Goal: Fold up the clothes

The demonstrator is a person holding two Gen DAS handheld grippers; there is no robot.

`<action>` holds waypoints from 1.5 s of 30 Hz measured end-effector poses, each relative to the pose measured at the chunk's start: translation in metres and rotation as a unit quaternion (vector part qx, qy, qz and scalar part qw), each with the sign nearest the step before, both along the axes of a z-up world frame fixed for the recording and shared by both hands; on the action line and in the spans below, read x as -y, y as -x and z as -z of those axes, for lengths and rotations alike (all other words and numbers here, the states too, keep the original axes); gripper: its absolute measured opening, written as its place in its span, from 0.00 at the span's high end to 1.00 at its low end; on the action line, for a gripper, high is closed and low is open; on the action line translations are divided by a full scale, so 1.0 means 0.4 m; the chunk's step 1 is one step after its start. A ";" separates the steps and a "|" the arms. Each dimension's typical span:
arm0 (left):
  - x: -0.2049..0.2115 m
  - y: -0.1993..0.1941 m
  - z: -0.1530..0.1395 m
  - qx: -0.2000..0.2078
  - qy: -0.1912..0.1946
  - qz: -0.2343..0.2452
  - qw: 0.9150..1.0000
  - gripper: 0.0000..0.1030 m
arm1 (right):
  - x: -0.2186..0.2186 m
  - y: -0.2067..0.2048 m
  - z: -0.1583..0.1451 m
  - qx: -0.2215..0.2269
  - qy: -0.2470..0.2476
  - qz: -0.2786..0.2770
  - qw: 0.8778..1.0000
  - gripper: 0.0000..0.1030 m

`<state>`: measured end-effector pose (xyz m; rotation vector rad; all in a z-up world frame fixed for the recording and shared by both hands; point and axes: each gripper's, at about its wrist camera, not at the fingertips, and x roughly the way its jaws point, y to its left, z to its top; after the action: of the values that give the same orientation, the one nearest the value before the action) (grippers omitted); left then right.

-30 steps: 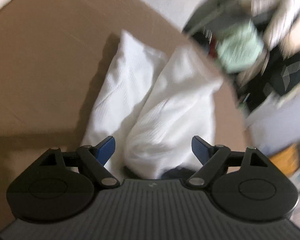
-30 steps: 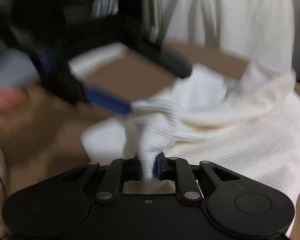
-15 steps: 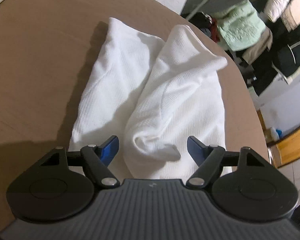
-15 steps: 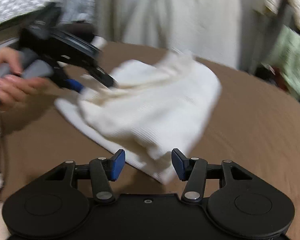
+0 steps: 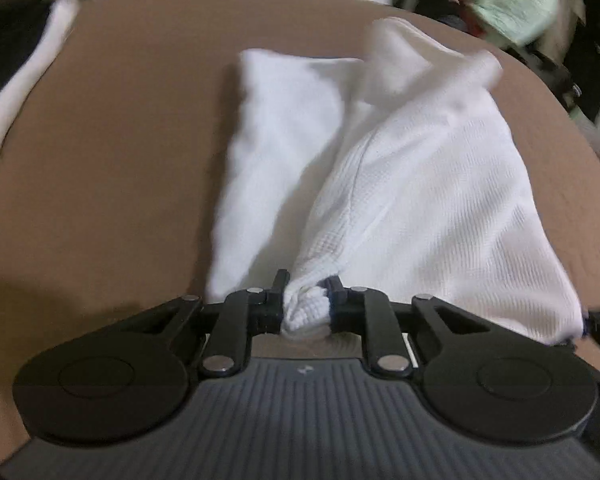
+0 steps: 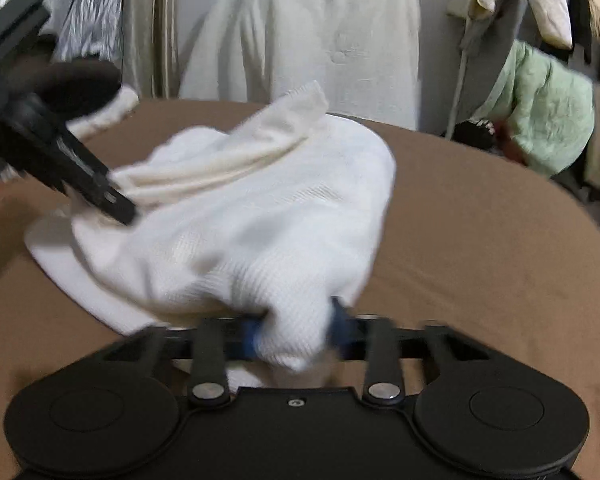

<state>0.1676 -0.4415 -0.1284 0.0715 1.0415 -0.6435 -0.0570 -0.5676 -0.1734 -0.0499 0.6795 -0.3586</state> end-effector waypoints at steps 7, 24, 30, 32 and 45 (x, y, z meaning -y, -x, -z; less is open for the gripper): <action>-0.063 0.009 0.023 -0.051 -0.005 -0.021 0.998 0.82 | -0.014 0.004 -0.003 -0.045 0.038 -0.017 0.998 0.88; -0.178 -0.004 -0.058 0.007 0.033 -0.110 0.993 0.59 | 0.033 0.027 0.064 -0.025 -0.028 -0.022 0.999 0.79; -0.073 0.058 -0.124 0.114 0.056 -0.024 0.992 0.25 | 0.018 0.040 0.044 -0.003 -0.014 -0.045 0.999 0.76; -0.017 0.057 -0.113 0.131 0.031 0.002 0.991 0.22 | 0.004 0.050 0.031 0.012 -0.004 -0.063 0.998 0.56; -0.030 -0.145 0.008 0.071 -0.034 -0.064 0.995 0.37 | -0.040 0.082 -0.033 0.096 0.010 -0.147 0.984 0.33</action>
<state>0.2254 -0.4296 -0.1316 0.1083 0.9218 -0.4798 -0.0897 -0.5514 -0.1600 -0.1321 0.4689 -0.0841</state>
